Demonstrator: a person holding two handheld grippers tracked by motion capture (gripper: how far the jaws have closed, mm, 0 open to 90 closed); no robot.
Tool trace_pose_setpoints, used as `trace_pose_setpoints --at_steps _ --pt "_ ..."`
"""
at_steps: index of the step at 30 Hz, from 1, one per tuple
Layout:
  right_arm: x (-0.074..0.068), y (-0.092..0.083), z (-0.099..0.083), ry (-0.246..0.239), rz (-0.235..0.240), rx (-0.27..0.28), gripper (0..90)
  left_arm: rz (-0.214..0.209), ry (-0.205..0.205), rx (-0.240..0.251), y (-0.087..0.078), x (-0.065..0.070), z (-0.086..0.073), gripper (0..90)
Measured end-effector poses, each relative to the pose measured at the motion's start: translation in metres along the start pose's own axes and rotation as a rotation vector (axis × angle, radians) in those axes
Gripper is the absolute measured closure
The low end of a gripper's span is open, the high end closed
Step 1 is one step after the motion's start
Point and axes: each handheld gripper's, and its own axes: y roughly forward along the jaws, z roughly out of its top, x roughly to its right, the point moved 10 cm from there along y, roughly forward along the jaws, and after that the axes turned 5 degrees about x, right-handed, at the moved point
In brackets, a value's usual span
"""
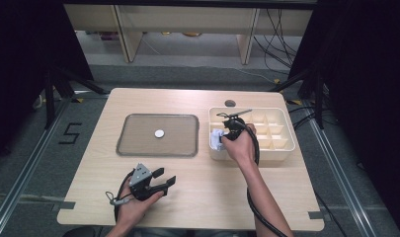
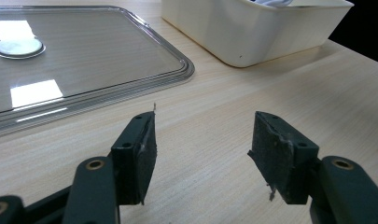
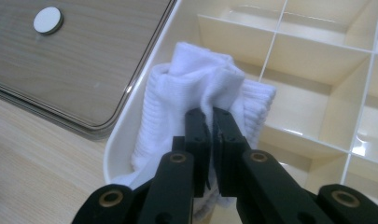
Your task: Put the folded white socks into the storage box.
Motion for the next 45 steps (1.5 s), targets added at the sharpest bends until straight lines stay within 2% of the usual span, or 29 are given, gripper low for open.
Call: trace_pose_setpoints --at_steps 4,6,7,8,13,18,19,28,32,39,41,43,45 --pt "-0.0025 0.0014 -0.0008 0.006 -0.002 -0.006 86.3 0.000 -0.001 -0.001 0.0000 0.0000 0.0000 39.6" --pt "-0.0007 0.0024 -0.0014 -0.014 -0.008 -0.014 86.3 0.001 -0.005 0.003 0.0002 0.0002 0.0003 39.7" --pt "-0.0013 0.0023 -0.0016 -0.018 0.004 -0.013 86.3 0.001 -0.005 0.003 0.0002 0.0002 0.0003 39.7" --pt "-0.0012 0.0025 -0.0011 -0.004 -0.003 -0.018 86.3 0.001 -0.005 0.003 0.0002 0.0002 0.0003 39.7" --pt "-0.0014 0.0029 -0.0013 -0.006 -0.006 -0.021 86.4 0.010 -0.003 -0.005 -0.0006 -0.0002 -0.0002 39.7" --pt "-0.0031 0.0036 -0.0018 0.002 0.000 -0.022 86.4 0.000 -0.006 0.003 0.0002 0.0003 0.0003 39.7" --pt "-0.0016 0.0038 -0.0016 -0.012 -0.002 -0.021 86.4 0.000 -0.006 0.002 0.0002 0.0002 0.0002 39.7" --pt "-0.0035 0.0045 -0.0025 0.008 -0.001 -0.025 86.5 0.001 -0.004 -0.002 0.0000 -0.0002 -0.0002 39.7" --pt "-0.0061 0.0042 -0.0020 -0.001 0.021 -0.019 86.6 0.001 -0.004 -0.002 0.0000 -0.0003 -0.0001 39.7" --pt "-0.0059 0.0046 -0.0027 -0.006 0.010 -0.024 86.8 0.002 -0.004 -0.003 0.0001 -0.0003 -0.0002 39.7" --pt "-0.0042 0.0047 -0.0030 -0.037 0.015 -0.027 86.9 0.002 -0.004 -0.004 0.0000 -0.0004 -0.0002 39.8" --pt "-0.0053 0.0054 -0.0026 -0.020 0.007 -0.029 87.0 0.001 -0.004 -0.002 0.0000 -0.0003 -0.0002 39.7" --pt "-0.0062 0.0054 -0.0034 -0.023 0.006 -0.036 87.0 0.001 -0.004 -0.003 0.0001 -0.0002 -0.0002 39.7"
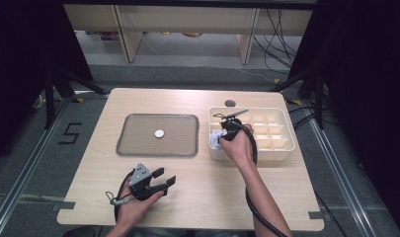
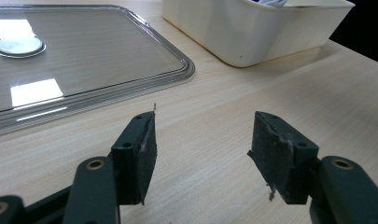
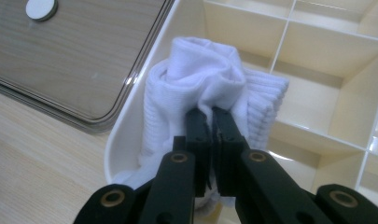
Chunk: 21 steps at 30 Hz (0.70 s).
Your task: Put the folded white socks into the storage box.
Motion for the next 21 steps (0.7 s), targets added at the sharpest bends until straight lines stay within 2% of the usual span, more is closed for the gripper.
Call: trace_pose_setpoints --at_steps 2,5,9,14,19,21 --pt "-0.0013 0.0002 0.0003 -0.002 0.010 0.003 87.1 0.000 0.002 0.000 -0.0001 0.0000 0.0001 39.7" --pt "-0.0019 0.0007 -0.0002 0.011 -0.001 -0.011 87.1 -0.001 -0.001 0.000 -0.0001 0.0002 0.0000 39.7" --pt "-0.0002 0.0015 0.0002 0.004 -0.005 -0.020 87.2 0.006 0.001 -0.005 -0.0004 0.0000 -0.0003 39.7" --pt "-0.0019 0.0017 -0.0002 0.011 0.003 -0.028 87.2 0.007 0.000 -0.006 -0.0004 0.0000 -0.0004 39.8" --pt "-0.0008 0.0027 -0.0007 -0.007 -0.008 -0.040 87.4 0.003 -0.001 -0.003 -0.0002 0.0000 -0.0003 39.8" --pt "-0.0014 0.0028 -0.0011 -0.001 -0.007 -0.045 87.4 0.000 -0.002 -0.001 0.0000 0.0000 -0.0001 39.8"
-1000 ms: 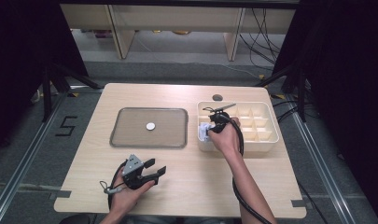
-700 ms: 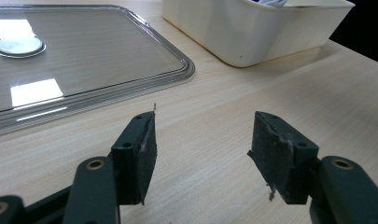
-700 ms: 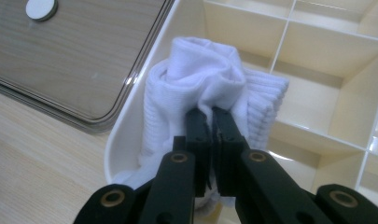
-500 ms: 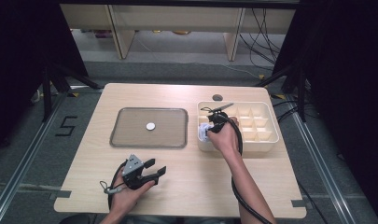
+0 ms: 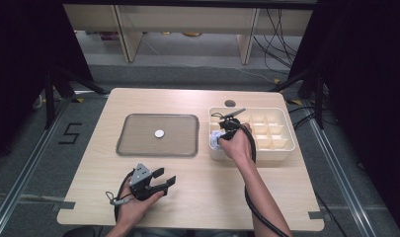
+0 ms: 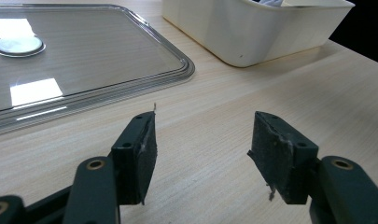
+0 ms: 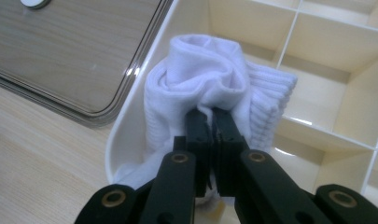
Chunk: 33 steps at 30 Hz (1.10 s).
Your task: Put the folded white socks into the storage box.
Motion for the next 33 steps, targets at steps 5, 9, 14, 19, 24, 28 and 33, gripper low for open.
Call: trace_pose_setpoints --at_steps 5,9,14,19,24,28,33 --pt "-0.001 0.001 -0.001 0.011 0.006 -0.015 87.4 0.001 0.000 0.001 0.000 0.000 0.000 39.8" --pt "-0.001 0.003 -0.003 0.002 0.008 -0.029 87.5 0.007 0.002 -0.005 0.000 0.000 0.000 39.8" --pt "-0.003 0.007 -0.006 0.005 0.013 -0.060 87.7 0.000 0.000 0.002 0.000 0.000 0.000 39.8" --pt "-0.002 0.010 -0.007 -0.007 -0.005 -0.085 87.7 -0.001 -0.011 0.003 0.000 0.000 0.000 39.8" --pt "-0.005 0.013 -0.009 -0.019 -0.004 -0.107 87.7 -0.001 -0.002 0.004 0.000 0.000 0.000 39.8" --pt "-0.001 0.016 -0.009 -0.050 -0.001 -0.104 87.8 -0.001 0.001 0.004 0.000 0.000 0.000 39.8" --pt "-0.002 0.016 -0.010 -0.037 0.002 -0.107 87.7 -0.002 0.001 0.002 0.000 0.001 0.000 39.8"
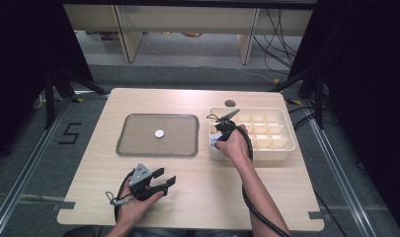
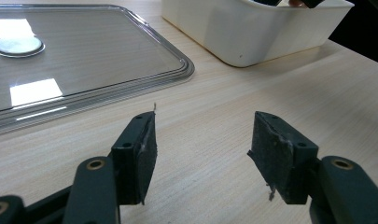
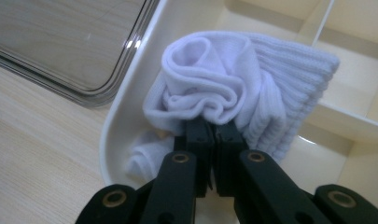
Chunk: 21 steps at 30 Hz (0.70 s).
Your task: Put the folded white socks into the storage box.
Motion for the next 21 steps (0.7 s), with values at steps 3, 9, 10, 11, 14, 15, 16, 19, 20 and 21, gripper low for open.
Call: trace_pose_setpoints --at_steps 3,9,10,11,14,15,16,19,20,21 --pt "0.0005 0.0000 -0.0004 -0.005 -0.004 -0.002 87.7 0.001 0.000 0.000 0.0000 -0.0001 0.0000 39.8" --pt "-0.0028 0.0006 0.0002 0.004 -0.003 -0.006 87.8 0.001 -0.003 0.000 0.0000 0.0000 0.0000 39.8" --pt "-0.0028 0.0006 0.0002 0.004 -0.003 -0.006 87.8 0.001 -0.003 0.000 0.0000 0.0000 0.0000 39.8" --pt "-0.0025 0.0004 -0.0001 0.003 -0.002 -0.009 87.8 0.001 -0.001 0.000 0.0000 -0.0001 0.0000 39.8" --pt "-0.0012 0.0014 0.0006 -0.010 -0.010 -0.005 87.8 0.001 -0.001 -0.001 0.0000 -0.0001 -0.0001 39.8" --pt "-0.0012 0.0017 0.0003 -0.013 -0.010 -0.004 87.8 0.001 -0.001 0.000 -0.0001 -0.0001 0.0000 39.8" --pt "-0.0014 0.0014 0.0001 -0.009 -0.009 -0.006 87.7 0.002 -0.006 0.005 0.0001 0.0003 0.0003 39.8" --pt "-0.0004 -0.0002 -0.0003 0.002 0.004 -0.006 87.0 0.010 0.000 -0.008 -0.0013 -0.0007 -0.0004 39.8" --pt "0.0004 -0.0014 -0.0005 0.004 0.004 -0.007 86.4 0.010 0.000 -0.008 -0.0013 -0.0007 -0.0004 39.8" --pt "-0.0014 -0.0030 0.0001 0.011 0.021 0.002 85.3 0.008 -0.003 -0.008 -0.0012 -0.0006 -0.0005 39.8"
